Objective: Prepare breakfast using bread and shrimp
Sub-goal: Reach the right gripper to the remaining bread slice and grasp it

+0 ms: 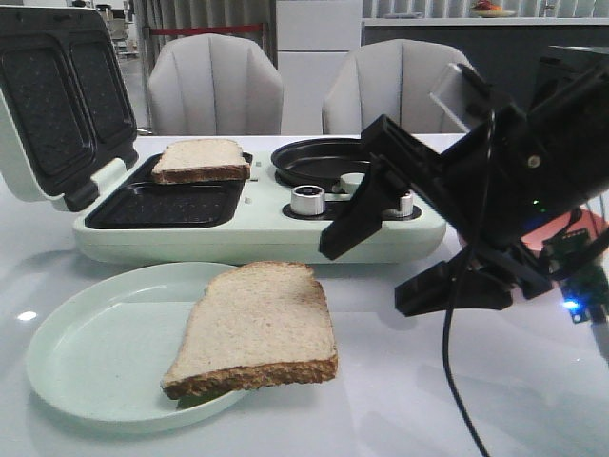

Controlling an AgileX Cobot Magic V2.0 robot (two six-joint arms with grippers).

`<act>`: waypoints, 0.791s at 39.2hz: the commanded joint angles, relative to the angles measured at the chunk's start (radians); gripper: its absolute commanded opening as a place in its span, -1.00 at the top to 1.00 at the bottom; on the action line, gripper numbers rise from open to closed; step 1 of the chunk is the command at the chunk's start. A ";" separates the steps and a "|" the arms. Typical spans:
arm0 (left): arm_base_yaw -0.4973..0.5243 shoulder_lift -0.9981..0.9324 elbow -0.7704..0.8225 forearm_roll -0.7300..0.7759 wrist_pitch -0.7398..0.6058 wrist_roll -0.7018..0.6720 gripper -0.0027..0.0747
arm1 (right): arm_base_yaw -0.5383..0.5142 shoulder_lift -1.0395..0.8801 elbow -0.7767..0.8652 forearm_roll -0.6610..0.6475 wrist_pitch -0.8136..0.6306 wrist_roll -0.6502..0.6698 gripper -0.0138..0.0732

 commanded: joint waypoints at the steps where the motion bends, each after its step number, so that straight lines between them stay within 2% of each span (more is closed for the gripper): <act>1: 0.002 -0.014 -0.025 -0.013 -0.080 -0.010 -0.39 | 0.001 0.023 -0.026 0.205 0.094 -0.189 -0.71; 8: 0.002 -0.014 -0.025 -0.013 -0.080 -0.010 -0.39 | 0.001 0.095 -0.030 0.317 0.159 -0.300 -0.71; 31: 0.002 -0.014 -0.025 -0.013 -0.080 -0.010 -0.39 | 0.024 0.162 -0.083 0.317 0.211 -0.334 -0.71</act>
